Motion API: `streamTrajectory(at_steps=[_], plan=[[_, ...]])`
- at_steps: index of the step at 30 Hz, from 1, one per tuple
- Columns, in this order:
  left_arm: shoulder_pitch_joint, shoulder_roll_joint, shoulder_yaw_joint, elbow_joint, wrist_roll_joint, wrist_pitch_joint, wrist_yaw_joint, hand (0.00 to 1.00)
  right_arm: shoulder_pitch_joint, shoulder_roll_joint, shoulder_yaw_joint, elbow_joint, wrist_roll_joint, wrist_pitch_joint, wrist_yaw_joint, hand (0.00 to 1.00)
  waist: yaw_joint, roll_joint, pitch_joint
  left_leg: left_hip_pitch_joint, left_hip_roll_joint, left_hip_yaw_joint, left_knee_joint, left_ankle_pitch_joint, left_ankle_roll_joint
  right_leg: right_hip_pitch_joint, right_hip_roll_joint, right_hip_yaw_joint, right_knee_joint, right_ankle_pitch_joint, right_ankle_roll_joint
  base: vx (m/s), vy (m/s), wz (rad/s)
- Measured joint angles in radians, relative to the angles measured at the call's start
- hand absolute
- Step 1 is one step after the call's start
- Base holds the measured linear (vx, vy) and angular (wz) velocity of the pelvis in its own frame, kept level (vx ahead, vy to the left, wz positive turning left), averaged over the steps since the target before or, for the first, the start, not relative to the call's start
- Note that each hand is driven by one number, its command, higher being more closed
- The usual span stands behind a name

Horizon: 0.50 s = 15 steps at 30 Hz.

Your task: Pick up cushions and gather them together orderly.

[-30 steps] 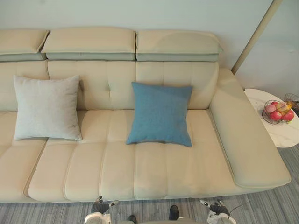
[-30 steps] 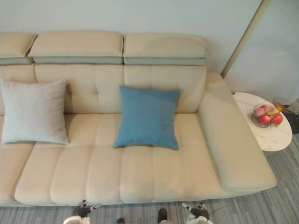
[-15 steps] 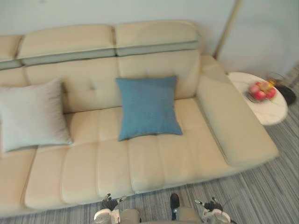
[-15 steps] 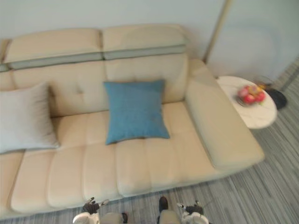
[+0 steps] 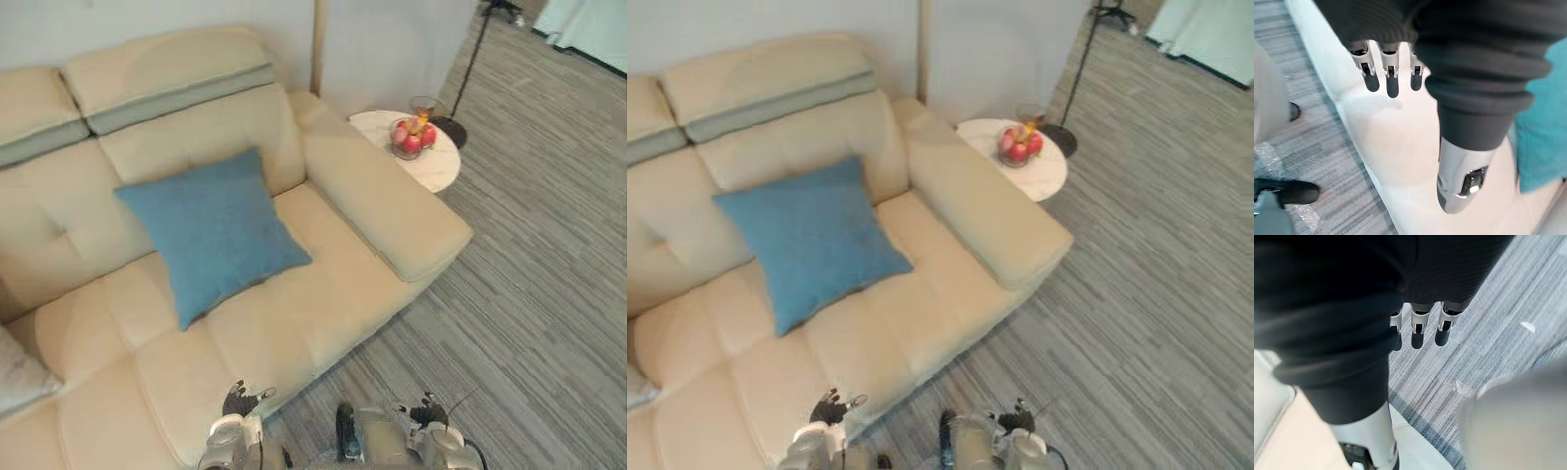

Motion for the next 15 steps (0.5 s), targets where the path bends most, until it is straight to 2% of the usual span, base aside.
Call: streamTrajectory(at_steps=[1, 2, 3, 4, 5, 6, 7, 8, 9, 10, 11, 12, 13, 14, 15], plan=[[-0.002, 0.001, 0.000, 0.004, 0.000, 0.003, -0.002, 0.00, 0.000, -0.001, 0.000, 0.001, -0.004, -0.002, 0.000, 0.00, 0.000, 0.000, -0.001, -0.012, -0.001, -0.003, 0.015, 0.014, 0.011, 0.002, 0.004, 0.009, -0.018, 0.015, -0.001, -0.01, -0.031, -1.28], [-0.003, 0.003, -0.001, 0.023, -0.001, 0.005, -0.003, 0.00, -0.029, -0.010, 0.003, 0.030, -0.005, -0.005, 0.000, 0.00, 0.007, -0.013, -0.005, -0.075, -0.016, -0.031, 0.021, 0.025, 0.055, 0.031, 0.027, 0.089, -0.176, 0.118, 0.014, -0.04, -0.008, -1.78], [0.015, -0.011, -0.005, 0.036, -0.003, 0.002, -0.003, 0.00, -0.072, -0.046, 0.003, 0.068, -0.005, 0.007, -0.002, 0.00, 0.025, 0.055, -0.026, -0.056, 0.028, -0.041, -0.235, 0.161, 0.010, 0.043, 0.024, -0.004, -0.181, 0.111, -0.003, -0.01, 0.011, -2.10], [0.009, -0.010, -0.018, 0.039, -0.004, 0.006, -0.002, 0.00, -0.086, -0.052, 0.004, 0.074, -0.005, 0.007, -0.003, 0.00, 0.025, 0.048, -0.021, -0.038, 0.022, -0.028, -0.259, 0.163, -0.039, 0.029, -0.026, -0.071, -0.120, 0.049, 0.015, 0.09, 0.017, -2.28], [0.009, 0.015, -0.048, 0.039, -0.004, 0.007, -0.001, 0.00, -0.102, -0.056, 0.023, 0.071, -0.005, 0.007, -0.002, 0.00, 0.030, 0.025, -0.013, -0.039, 0.008, 0.047, -0.267, 0.166, -0.044, 0.035, -0.111, -0.157, -0.102, -0.002, 0.058, 0.05, -0.111, -1.88], [0.001, 0.048, -0.073, 0.042, -0.006, 0.007, -0.002, 0.00, -0.126, -0.056, 0.043, 0.070, -0.006, 0.005, 0.000, 0.00, 0.028, 0.009, 0.009, -0.040, 0.027, 0.110, -0.247, 0.164, -0.047, 0.062, -0.126, -0.188, -0.173, 0.010, 0.106, 0.01, -0.189, -1.62], [-0.004, 0.053, -0.075, 0.047, -0.006, 0.008, -0.002, 0.00, -0.129, -0.056, 0.043, 0.069, -0.006, 0.005, 0.000, 0.00, 0.025, 0.018, 0.017, -0.044, 0.047, 0.117, -0.230, 0.164, -0.048, 0.071, -0.104, -0.182, -0.197, 0.032, 0.108, -0.04, -0.318, -1.13], [-0.003, 0.069, -0.080, 0.047, -0.006, 0.007, -0.001, 0.00, -0.116, -0.056, 0.048, 0.070, -0.006, 0.003, 0.000, 0.00, 0.007, 0.020, 0.021, -0.040, 0.084, 0.116, -0.171, 0.156, -0.059, 0.111, -0.067, -0.162, -0.252, 0.054, 0.088, 0.01, -0.315, -0.87], [0.003, 0.075, -0.080, 0.046, -0.006, 0.006, -0.001, 0.00, -0.098, -0.060, 0.049, 0.071, -0.006, 0.000, -0.001, 0.00, 0.001, 0.027, 0.029, -0.026, 0.132, 0.099, -0.088, 0.133, -0.089, 0.140, -0.024, -0.120, -0.255, 0.056, 0.079, 0.02, -0.257, -0.92], [0.002, 0.075, -0.080, 0.046, -0.006, 0.006, -0.001, 0.00, -0.093, -0.061, 0.049, 0.071, -0.006, -0.003, -0.001, 0.00, 0.000, 0.027, 0.031, -0.026, 0.145, 0.086, -0.057, 0.130, -0.089, 0.142, -0.010, -0.100, -0.249, 0.053, 0.073, 0.04, -0.256, -1.17], [0.009, 0.078, -0.087, 0.046, -0.006, 0.006, -0.001, 0.00, -0.089, -0.069, 0.049, 0.071, -0.003, -0.004, -0.002, 0.00, 0.001, 0.025, 0.038, -0.043, 0.150, 0.024, 0.015, 0.125, -0.078, 0.137, 0.011, -0.051, -0.230, 0.046, 0.062, 0.02, -0.168, -1.33], [0.006, 0.063, -0.112, 0.045, -0.006, 0.005, -0.002, 0.00, -0.090, -0.083, 0.048, 0.071, -0.003, -0.004, -0.003, 0.00, 0.001, 0.030, 0.052, -0.056, 0.122, -0.112, 0.039, 0.094, -0.087, 0.129, 0.028, 0.006, -0.223, 0.044, 0.050, 0.02, -0.188, -1.30], [0.005, 0.056, -0.122, 0.045, -0.005, 0.005, -0.003, 0.00, -0.089, -0.091, 0.046, 0.071, -0.002, -0.003, -0.005, 0.00, 0.000, 0.034, 0.056, -0.057, 0.106, -0.155, 0.038, 0.089, -0.093, 0.126, 0.031, 0.016, -0.222, 0.046, 0.048, 0.00, -0.067, -1.27], [-0.005, 0.046, -0.143, 0.039, -0.006, 0.004, -0.004, 0.00, -0.083, -0.109, 0.039, 0.076, -0.002, -0.003, -0.008, 0.00, -0.004, 0.035, 0.067, -0.061, 0.054, -0.251, 0.036, 0.065, -0.112, 0.116, 0.045, 0.086, -0.216, 0.038, 0.035, 0.00, -0.035, -0.92], [-0.008, 0.043, -0.152, 0.036, -0.006, 0.005, -0.005, 0.00, -0.082, -0.116, 0.036, 0.079, -0.002, -0.002, -0.010, 0.00, -0.004, 0.034, 0.073, -0.061, 0.023, -0.293, 0.033, 0.052, -0.119, 0.116, 0.048, 0.110, -0.216, 0.039, 0.035, 0.01, -0.003, -1.16]])
